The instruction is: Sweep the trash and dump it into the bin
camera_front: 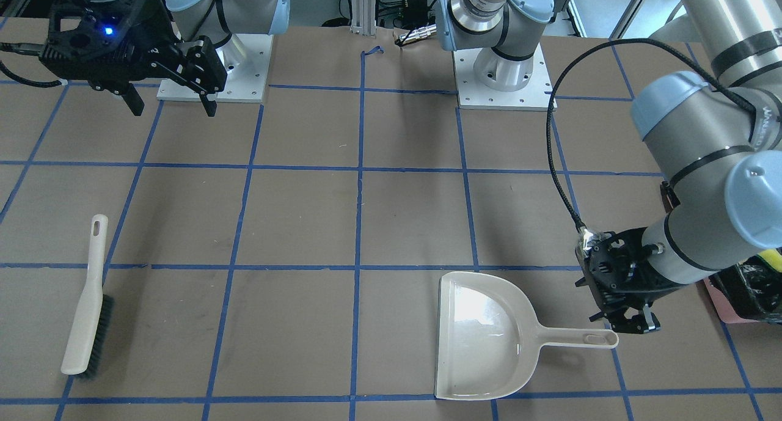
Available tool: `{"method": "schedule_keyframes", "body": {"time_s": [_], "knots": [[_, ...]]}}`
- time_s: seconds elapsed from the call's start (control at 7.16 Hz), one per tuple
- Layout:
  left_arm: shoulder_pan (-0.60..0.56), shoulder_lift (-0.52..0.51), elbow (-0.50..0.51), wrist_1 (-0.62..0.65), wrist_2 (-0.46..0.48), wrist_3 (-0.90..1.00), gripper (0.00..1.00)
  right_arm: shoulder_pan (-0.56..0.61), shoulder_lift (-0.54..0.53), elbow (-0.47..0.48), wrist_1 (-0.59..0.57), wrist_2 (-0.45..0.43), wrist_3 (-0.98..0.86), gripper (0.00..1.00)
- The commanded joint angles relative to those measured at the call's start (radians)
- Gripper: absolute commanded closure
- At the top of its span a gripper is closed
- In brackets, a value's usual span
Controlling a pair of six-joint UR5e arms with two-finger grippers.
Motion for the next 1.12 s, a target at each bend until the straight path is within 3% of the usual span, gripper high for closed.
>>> {"method": "schedule_keyframes", "body": {"time_s": [0.0, 0.28, 0.7, 0.98], "knots": [[-0.102, 0.093, 0.006, -0.066, 0.001, -0.229, 0.41, 0.000, 0.000, -0.001, -0.001, -0.005, -0.003, 0.00], [-0.158, 0.187, -0.015, -0.127, 0.024, -0.478, 0.38, 0.000, 0.000, 0.000, -0.007, 0.006, -0.001, 0.00], [-0.152, 0.322, -0.022, -0.357, 0.021, -0.847, 0.35, 0.000, 0.000, 0.000, -0.004, 0.006, -0.001, 0.00], [-0.140, 0.394, -0.089, -0.368, 0.014, -1.009, 0.35, 0.000, -0.001, -0.001, -0.004, 0.013, -0.001, 0.00]]}}
